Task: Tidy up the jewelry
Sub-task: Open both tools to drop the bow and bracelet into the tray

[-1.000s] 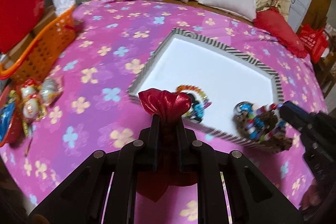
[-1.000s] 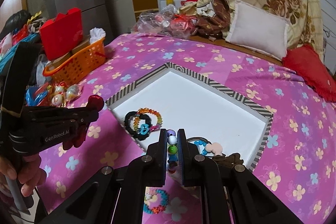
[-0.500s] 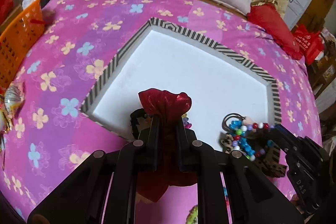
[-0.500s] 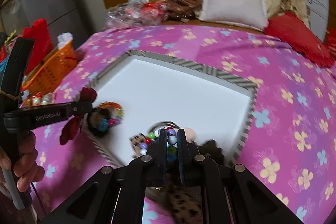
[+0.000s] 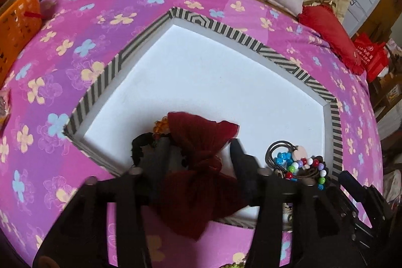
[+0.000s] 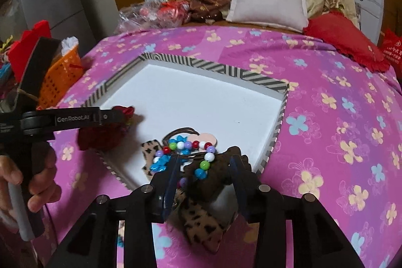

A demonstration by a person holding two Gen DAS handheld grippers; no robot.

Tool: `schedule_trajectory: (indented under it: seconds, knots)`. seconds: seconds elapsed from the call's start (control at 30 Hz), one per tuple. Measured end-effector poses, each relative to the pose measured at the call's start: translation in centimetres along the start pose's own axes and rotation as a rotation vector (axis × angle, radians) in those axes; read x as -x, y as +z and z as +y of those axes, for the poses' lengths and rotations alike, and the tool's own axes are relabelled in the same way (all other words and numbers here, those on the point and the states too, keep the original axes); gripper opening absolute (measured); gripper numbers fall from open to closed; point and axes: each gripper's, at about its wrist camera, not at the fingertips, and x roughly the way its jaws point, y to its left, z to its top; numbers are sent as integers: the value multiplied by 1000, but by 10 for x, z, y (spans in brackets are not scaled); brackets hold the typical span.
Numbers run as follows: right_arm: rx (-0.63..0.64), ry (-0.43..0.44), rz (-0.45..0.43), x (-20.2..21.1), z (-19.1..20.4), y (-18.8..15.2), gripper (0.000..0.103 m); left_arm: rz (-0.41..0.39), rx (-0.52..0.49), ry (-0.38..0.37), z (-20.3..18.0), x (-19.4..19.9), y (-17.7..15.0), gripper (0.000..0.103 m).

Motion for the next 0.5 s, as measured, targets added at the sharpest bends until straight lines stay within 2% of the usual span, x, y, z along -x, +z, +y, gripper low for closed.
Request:
schedule_trajectory:
  seconds: [0.2,0.5]
  knots:
    - [30,32,-29,31,13,-12,39,-28,-48,6,5,34,-14,60]
    - [74,58,-63,68,45,-43,39,-87,-120,130,23,86,-75,60]
